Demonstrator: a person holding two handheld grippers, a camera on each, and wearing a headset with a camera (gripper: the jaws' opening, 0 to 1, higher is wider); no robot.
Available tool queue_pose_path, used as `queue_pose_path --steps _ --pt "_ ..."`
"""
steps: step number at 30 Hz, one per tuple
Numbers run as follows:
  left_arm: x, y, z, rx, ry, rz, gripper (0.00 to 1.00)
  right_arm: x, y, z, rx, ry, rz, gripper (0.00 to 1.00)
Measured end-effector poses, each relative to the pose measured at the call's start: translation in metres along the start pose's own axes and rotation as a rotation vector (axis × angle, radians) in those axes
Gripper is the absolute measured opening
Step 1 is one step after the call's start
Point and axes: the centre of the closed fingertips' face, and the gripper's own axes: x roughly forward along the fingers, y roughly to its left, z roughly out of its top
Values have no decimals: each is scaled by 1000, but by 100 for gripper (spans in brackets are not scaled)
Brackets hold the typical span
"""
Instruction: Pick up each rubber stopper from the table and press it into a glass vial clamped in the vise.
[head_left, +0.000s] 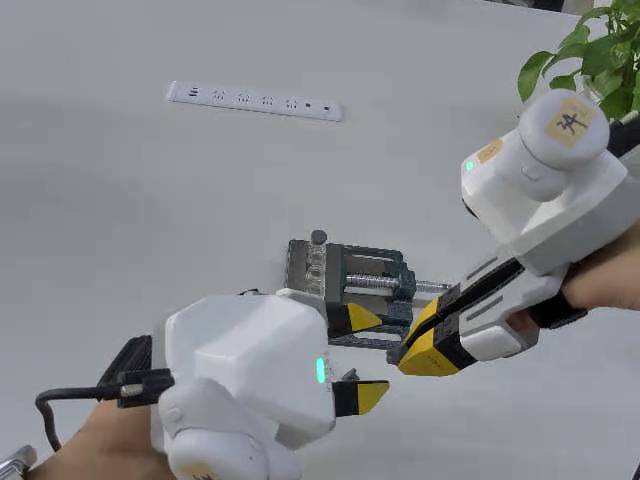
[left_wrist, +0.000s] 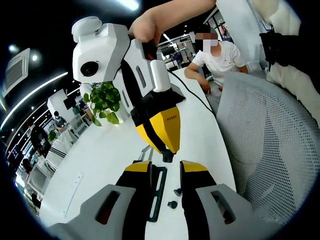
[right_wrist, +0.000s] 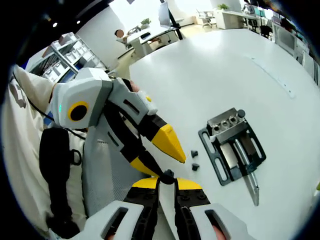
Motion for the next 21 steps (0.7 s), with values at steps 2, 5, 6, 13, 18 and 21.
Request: queue_pose_path --steps 2,5,6,13,18,21 --pt "1 0 3 3 -5 -5 16 1 2 1 5 -3 11 7" --pt "2 -2 5 14 -9 -17 12 1 0 2 5 -6 10 7" --pt "2 -3 5 18 -8 -20 11 1 0 2 9 -3 6 7" --pt "5 -4 6 41 -4 -33 5 2 2 -2 -4 15 13 7" --pt "6 -6 7 58 -1 -42 4 1 3 -4 -1 23 21 7" --pt "5 -6 7 34 -4 -43 4 1 4 -5 -5 15 22 7"
